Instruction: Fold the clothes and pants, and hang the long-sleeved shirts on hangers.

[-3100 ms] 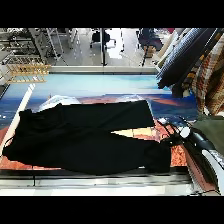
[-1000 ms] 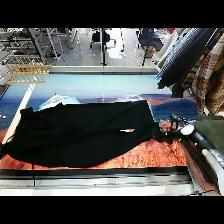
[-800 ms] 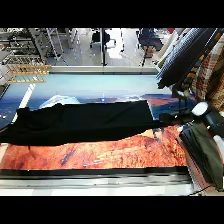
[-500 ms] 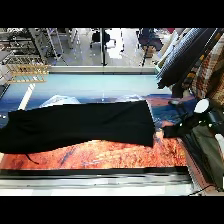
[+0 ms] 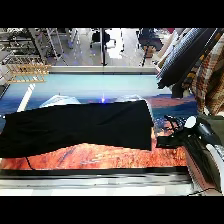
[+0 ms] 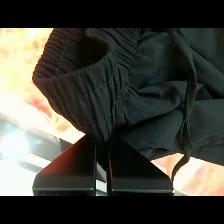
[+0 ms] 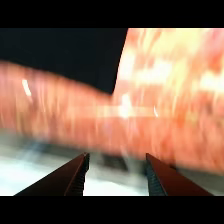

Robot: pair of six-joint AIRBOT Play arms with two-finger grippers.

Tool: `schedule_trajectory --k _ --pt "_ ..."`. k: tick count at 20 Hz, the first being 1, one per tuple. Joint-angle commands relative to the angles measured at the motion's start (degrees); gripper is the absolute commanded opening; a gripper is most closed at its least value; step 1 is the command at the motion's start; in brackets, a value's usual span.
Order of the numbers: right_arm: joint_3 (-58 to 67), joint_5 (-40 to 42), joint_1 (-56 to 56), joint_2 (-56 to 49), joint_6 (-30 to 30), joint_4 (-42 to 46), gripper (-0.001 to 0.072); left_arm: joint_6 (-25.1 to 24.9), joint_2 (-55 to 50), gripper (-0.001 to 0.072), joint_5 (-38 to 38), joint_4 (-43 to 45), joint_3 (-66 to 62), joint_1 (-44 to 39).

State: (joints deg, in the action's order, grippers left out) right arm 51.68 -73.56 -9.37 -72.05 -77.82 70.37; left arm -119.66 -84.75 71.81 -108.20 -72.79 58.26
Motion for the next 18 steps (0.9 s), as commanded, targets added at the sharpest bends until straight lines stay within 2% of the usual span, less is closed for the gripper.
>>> schedule_trajectory --k 1,3,5,7,9,10,11,13,18 --pt "-4.81 11.96 0.02 -1.55 -3.06 -6.16 0.0423 -1.25 -0.13 0.0015 -0.02 0.2 0.13 0.07" --pt "-6.14 13.4 0.02 -4.46 -1.57 -7.72 0.042 -1.25 -0.28 0.0015 0.0 0.2 0.13 0.07" --pt "-6.14 14.69 0.02 -7.02 1.62 -10.84 0.038 -1.25 -0.28 0.0015 0.04 0.2 0.13 0.07" --pt "-6.14 15.76 0.13 -8.41 3.56 -13.66 0.0369 -1.25 -0.28 0.0015 0.22 0.2 0.13 0.07" --pt "-6.14 15.8 0.15 -9.31 4.24 -15.15 0.032 -1.22 -0.28 0.0015 0.31 0.17 0.13 0.04" --pt "-6.14 15.82 0.13 -9.42 5.55 -15.96 0.0195 -1.22 -0.28 0.0014 0.61 -0.11 0.13 0.04" --pt "-5.92 15.78 0.13 -9.25 6.32 -16.55 0.0012 -1.18 -0.26 0.0014 0.9 -0.72 0.13 0.04" --pt "-3.72 13.75 0.13 -7.65 7.04 -15.17 0.0009 -0.04 0.02 0.0014 1.51 -2.51 0.07 0.07" --pt "10.25 2.16 0.0 3.26 5.16 3.13 0.0007 -0.85 1.68 0.0015 1.57 -9.53 -0.87 0.04"
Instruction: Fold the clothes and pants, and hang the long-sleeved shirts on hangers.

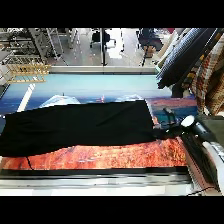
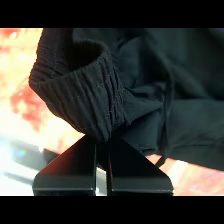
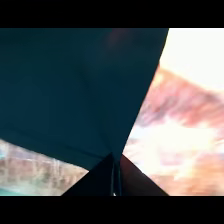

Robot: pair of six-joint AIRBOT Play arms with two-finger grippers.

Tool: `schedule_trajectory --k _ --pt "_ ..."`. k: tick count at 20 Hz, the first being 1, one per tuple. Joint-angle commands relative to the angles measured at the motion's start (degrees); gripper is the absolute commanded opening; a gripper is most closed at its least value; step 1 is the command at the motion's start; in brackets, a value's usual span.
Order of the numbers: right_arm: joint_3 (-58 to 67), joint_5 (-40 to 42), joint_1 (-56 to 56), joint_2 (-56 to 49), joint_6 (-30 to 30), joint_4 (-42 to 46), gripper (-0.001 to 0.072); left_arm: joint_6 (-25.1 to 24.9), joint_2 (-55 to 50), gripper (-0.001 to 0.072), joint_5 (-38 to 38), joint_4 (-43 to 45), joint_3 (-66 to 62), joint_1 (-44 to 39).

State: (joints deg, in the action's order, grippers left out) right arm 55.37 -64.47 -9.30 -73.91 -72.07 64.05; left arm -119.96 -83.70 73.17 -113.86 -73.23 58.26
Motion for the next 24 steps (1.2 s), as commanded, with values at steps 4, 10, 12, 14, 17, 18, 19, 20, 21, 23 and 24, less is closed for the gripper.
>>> schedule_trajectory --k 4,10,12,14,17,18,19,20,21,23,24 --pt "3.76 -18.34 -0.35 7.19 0.44 14.08 0.0007 -2.67 0.13 0.0014 0.81 3.52 -0.2 0.07" --pt "-11.52 -19.12 -0.35 7.19 0.81 17.18 0.0007 -4.13 -2.27 0.0013 0.04 13.73 -0.2 4.2" --pt "-12.81 -19.23 -0.33 7.17 0.81 17.25 0.0008 -4.13 -3.34 0.0013 -1.44 14.86 -0.2 6.14" --pt "-12.59 -19.43 -0.33 7.17 1.18 17.18 0.0008 -4.13 -4.37 0.0013 -2.32 14.75 -0.22 7.08" --pt "-12.57 -18.82 -0.33 7.19 3.32 14.16 0.0009 -4.17 -5.77 0.0016 -2.49 13.6 -0.22 7.08" --pt "-12.57 -17.81 -0.33 7.17 3.45 12.79 0.0009 -4.17 -5.99 0.0017 -2.43 12.9 -0.22 7.08" --pt "-12.57 -16.7 -0.35 7.17 3.65 11.65 0.0009 -4.17 -6.01 0.0019 -2.4 12.92 -0.22 7.08" --pt "-12.57 -15.91 -0.35 7.19 3.65 10.47 0.0056 -4.17 -5.99 0.0056 -2.32 12.94 -0.22 7.08" --pt "-12.57 -15.43 -0.35 7.19 3.65 9.35 0.0301 -4.72 -5.99 0.0194 -2.05 12.94 -0.22 7.1" --pt "-11.85 -15.28 -0.35 7.17 3.41 7.82 0.0561 -5.22 -5.99 0.0561 -1.14 12.96 -0.24 7.1" --pt "-10.73 -13.81 -0.35 7.17 2.01 7.72 0.0561 -5.22 -5.88 0.0604 -0.94 12.92 -0.28 7.08"
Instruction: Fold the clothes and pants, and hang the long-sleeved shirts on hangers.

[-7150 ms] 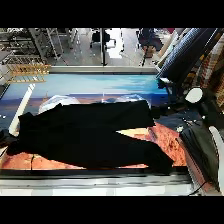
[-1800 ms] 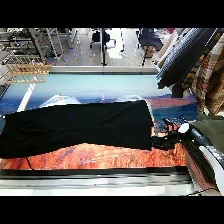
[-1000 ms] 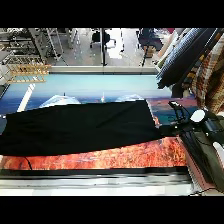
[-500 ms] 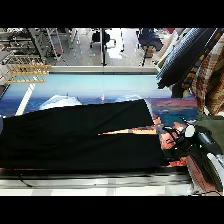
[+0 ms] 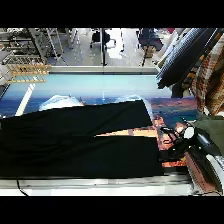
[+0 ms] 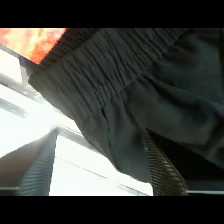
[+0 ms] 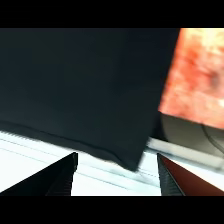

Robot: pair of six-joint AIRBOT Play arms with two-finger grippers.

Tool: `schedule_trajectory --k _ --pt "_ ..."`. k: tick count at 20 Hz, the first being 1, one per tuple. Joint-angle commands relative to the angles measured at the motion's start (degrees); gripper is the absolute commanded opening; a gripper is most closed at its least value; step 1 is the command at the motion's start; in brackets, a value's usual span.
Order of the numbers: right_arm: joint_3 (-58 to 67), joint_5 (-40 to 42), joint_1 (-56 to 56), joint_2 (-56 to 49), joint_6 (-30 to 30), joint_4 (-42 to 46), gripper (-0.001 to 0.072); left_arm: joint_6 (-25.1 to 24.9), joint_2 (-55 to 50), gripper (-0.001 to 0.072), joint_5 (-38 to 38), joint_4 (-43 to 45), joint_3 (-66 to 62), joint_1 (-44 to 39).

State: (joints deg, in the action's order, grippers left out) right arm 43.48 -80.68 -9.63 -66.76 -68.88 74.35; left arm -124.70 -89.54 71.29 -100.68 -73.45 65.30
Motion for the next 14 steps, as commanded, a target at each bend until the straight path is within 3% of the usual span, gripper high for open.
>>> schedule_trajectory --k 1,2,4,6,9,11,14 --pt "2.73 5.64 -0.02 0.0 -3.43 -2.56 0.056 -0.48 0.0 0.0605 1.64 -0.33 -0.37 0.02" --pt "4.42 10.51 -0.02 -0.13 -6.71 -2.51 0.0551 -0.46 0.0 0.0606 2.49 -0.22 -1.03 -0.22" --pt "7.69 23.28 -0.02 -1.46 -12.28 -3.45 0.0428 0.46 0.02 0.0702 4.02 -0.28 -3.43 -0.55" --pt "11.1 31.36 -0.02 -5.62 -13.11 -8.22 0.0423 4.33 0.07 0.0704 4.42 -1.09 -7.34 -1.01" --pt "16.65 35.15 -0.02 -14.93 -13.0 -10.58 0.042 12.92 0.7 0.0698 3.65 -6.12 -11.43 -0.92" --pt "19.69 35.98 -0.02 -20.0 -13.0 -10.51 0.0376 18.25 1.51 0.0698 2.34 -6.78 -11.69 -0.92" --pt "22.38 36.24 -0.02 -24.5 -13.0 -10.73 0.0375 22.95 1.49 0.0698 2.21 -6.8 -11.69 -0.92"
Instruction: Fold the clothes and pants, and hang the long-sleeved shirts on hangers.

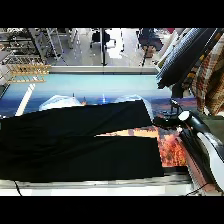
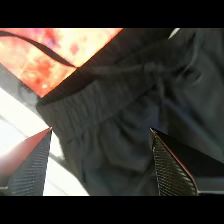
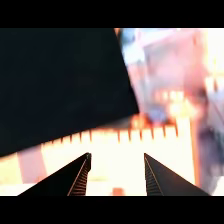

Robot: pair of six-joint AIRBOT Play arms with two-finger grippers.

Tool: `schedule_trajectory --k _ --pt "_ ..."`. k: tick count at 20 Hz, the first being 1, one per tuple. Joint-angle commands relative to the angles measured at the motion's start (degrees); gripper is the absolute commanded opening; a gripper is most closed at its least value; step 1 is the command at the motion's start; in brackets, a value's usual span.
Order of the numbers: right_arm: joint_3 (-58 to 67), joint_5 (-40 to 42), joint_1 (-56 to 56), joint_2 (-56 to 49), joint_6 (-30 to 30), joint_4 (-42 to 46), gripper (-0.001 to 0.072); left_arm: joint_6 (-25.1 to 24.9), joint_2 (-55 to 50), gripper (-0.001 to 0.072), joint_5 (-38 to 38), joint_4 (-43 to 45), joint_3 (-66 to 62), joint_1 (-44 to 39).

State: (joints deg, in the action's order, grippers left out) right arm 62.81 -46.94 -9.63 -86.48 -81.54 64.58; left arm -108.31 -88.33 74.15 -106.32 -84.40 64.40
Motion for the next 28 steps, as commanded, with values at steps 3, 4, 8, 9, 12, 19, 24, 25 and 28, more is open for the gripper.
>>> schedule_trajectory --k 3,4,8,9,12,19,24,25,28 --pt "3.26 2.95 -0.02 -6.86 -0.22 -1.29 0.0374 6.99 0.28 0.0698 -0.13 -2.64 -0.74 0.0" --pt "3.34 2.97 -0.02 -7.43 -0.2 -1.25 0.0374 6.99 0.28 0.0697 0.35 -2.62 -0.74 0.0" --pt "3.34 3.67 0.04 -10.01 1.07 -4.76 0.036 6.97 0.28 0.0698 2.47 -2.21 -0.74 0.0" --pt "3.34 4.66 0.04 -10.6 2.99 -7.1 0.0277 6.97 0.28 0.0697 3.08 -2.21 -0.74 0.0" --pt "4.02 6.05 -0.02 -9.94 5.14 -9.62 0.0009 6.95 0.31 0.0692 4.61 -2.16 -0.74 0.37" --pt "4.39 -10.1 -0.02 -0.2 -7.48 17.66 0.0008 6.58 1.42 0.0588 4.98 -1.95 6.54 5.66" --pt "3.34 -27.69 -2.03 1.42 -2.75 14.38 0.0412 6.58 1.4 0.0588 -0.57 -2.29 14.4 6.01" --pt "1.11 -29.64 -3.52 2.91 -1.05 11.98 0.0419 6.56 1.31 0.0588 -2.1 -2.64 15.43 5.99" --pt "-9.64 -33.05 -10.12 10.54 4.7 7.34 0.0419 6.54 0.35 0.0588 -4.74 -6.6 17.44 5.99"
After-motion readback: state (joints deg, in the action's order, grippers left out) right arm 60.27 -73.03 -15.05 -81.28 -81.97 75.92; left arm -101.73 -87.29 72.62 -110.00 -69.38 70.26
